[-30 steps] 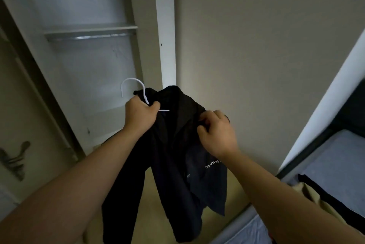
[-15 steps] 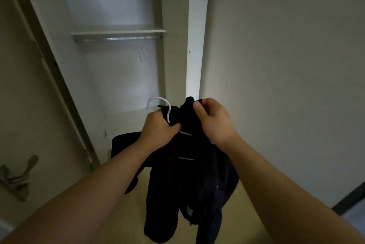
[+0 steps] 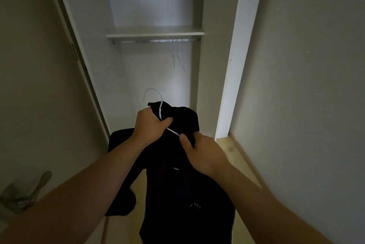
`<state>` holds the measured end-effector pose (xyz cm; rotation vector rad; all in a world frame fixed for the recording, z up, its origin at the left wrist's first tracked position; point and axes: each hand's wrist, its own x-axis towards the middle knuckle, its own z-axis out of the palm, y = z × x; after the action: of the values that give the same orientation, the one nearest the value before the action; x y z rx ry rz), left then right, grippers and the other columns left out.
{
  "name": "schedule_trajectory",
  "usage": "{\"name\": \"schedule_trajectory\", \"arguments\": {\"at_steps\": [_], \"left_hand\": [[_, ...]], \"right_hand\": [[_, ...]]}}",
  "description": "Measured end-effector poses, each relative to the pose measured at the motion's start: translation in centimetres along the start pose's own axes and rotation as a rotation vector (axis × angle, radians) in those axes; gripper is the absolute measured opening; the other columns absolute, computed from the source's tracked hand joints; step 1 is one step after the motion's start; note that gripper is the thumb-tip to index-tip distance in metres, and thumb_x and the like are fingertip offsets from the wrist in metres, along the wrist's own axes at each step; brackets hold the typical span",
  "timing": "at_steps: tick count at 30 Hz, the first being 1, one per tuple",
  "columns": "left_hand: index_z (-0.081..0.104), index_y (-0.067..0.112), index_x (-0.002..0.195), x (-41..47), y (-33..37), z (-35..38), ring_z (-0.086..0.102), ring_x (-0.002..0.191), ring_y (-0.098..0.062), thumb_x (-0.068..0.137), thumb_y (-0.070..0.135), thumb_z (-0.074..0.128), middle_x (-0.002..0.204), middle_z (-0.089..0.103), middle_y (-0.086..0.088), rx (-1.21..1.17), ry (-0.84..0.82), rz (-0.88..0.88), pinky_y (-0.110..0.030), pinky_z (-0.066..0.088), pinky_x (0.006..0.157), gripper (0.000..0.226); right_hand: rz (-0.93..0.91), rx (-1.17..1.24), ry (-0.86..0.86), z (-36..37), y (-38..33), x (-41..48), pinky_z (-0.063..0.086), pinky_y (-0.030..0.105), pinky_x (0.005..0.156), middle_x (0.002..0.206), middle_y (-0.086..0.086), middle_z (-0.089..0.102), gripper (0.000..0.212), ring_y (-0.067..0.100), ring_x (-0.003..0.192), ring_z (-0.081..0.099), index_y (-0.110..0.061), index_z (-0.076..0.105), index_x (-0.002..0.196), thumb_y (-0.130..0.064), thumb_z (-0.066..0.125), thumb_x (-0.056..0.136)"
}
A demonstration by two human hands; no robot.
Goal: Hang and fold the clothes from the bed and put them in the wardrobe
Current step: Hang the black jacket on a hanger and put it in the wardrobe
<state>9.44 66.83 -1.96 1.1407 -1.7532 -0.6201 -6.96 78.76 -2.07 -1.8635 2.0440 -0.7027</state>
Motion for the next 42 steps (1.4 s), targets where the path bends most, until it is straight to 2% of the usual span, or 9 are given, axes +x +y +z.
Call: {"name": "schedule_trajectory", "arguments": {"at_steps": [8,13,20,22,25,27,30,35,42], "left_hand": [[0.066,0.042,0.091,14.6,-9.3,-0.1,0.065,0.08,0.01,0.083,0.044,0.078,0.085,0.069,0.02,-0.033,-0.184,0.028,-0.005,0.047,0.068,0.015],[0.055,0.004,0.067,25.3,-15.7,0.4,0.058,0.056,-0.022,0.099,0.051,0.049,0.063,0.06,-0.01,0.126,-0.207,-0.058,-0.034,0.046,0.056,0.057],[0.069,0.002,0.092,33.2,-24.8,4.2,0.064,0.067,-0.026,0.104,0.028,0.052,0.078,0.067,-0.016,0.099,-0.137,0.002,-0.038,0.053,0.067,0.034],[0.068,0.001,0.081,35.8,-28.8,5.7,0.061,0.061,-0.024,0.102,0.016,0.057,0.07,0.063,-0.014,0.145,-0.213,-0.025,-0.038,0.052,0.061,0.029],[0.067,0.013,0.069,40.7,-32.5,7.3,0.066,0.061,-0.01,0.091,0.007,0.071,0.067,0.067,0.001,0.009,-0.307,-0.222,-0.025,0.053,0.06,0.023],[0.077,0.015,0.092,44.6,-33.8,7.6,0.075,0.083,-0.019,0.084,0.008,0.079,0.087,0.078,-0.003,-0.308,-0.303,-0.489,-0.024,0.057,0.068,0.011],[0.074,0.019,0.112,51.6,-35.2,8.4,0.075,0.092,-0.019,0.079,0.024,0.082,0.104,0.078,-0.002,-0.606,-0.232,-0.771,-0.028,0.058,0.066,0.034],[0.072,0.023,0.111,62.3,-37.2,9.4,0.075,0.092,-0.02,0.079,0.043,0.08,0.102,0.078,0.001,-0.585,-0.158,-0.884,-0.029,0.057,0.062,0.038],[0.071,0.012,0.108,73.8,-44.4,10.6,0.076,0.085,-0.022,0.084,0.033,0.078,0.095,0.079,-0.005,-0.657,-0.055,-0.94,-0.03,0.059,0.063,0.032]], "right_hand": [[0.011,-0.07,0.069,5.7,-1.1,18.6,0.052,0.04,0.07,0.08,-0.003,0.06,0.047,0.02,0.073,0.06,-0.023,0.045,0.092,-0.066,0.026,0.1],[0.182,-0.011,0.122,7.4,-0.8,30.6,0.052,0.04,0.076,0.093,0.001,0.065,0.047,0.025,0.082,0.062,-0.022,0.051,0.102,-0.064,0.03,0.1],[0.328,0.089,0.252,9.4,0.7,45.3,0.049,0.039,0.07,0.08,-0.002,0.057,0.042,0.022,0.072,0.056,-0.018,0.049,0.102,-0.057,0.033,0.103],[0.331,0.074,0.253,10.8,1.4,50.3,0.047,0.039,0.067,0.079,-0.003,0.056,0.042,0.018,0.068,0.053,-0.019,0.049,0.1,-0.058,0.033,0.103],[0.305,0.079,0.195,12.4,2.1,56.1,0.047,0.039,0.069,0.084,-0.001,0.057,0.045,0.022,0.074,0.055,-0.018,0.05,0.102,-0.059,0.032,0.102],[0.28,0.074,0.177,13.4,2.6,59.2,0.044,0.036,0.066,0.082,-0.002,0.056,0.047,0.021,0.074,0.054,-0.018,0.051,0.104,-0.06,0.031,0.102],[0.26,0.136,0.137,14.1,2.9,65.0,0.044,0.035,0.064,0.084,-0.001,0.059,0.048,0.02,0.072,0.054,-0.019,0.052,0.103,-0.062,0.031,0.101],[0.218,0.261,0.064,14.5,2.5,74.8,0.054,0.042,0.082,0.094,0.0,0.065,0.048,0.023,0.086,0.064,-0.019,0.054,0.108,-0.062,0.032,0.101],[0.302,0.395,0.029,17.4,2.9,86.1,0.056,0.036,0.071,0.081,-0.003,0.063,0.034,0.016,0.073,0.064,-0.019,0.056,0.095,-0.051,0.044,0.098]]}}
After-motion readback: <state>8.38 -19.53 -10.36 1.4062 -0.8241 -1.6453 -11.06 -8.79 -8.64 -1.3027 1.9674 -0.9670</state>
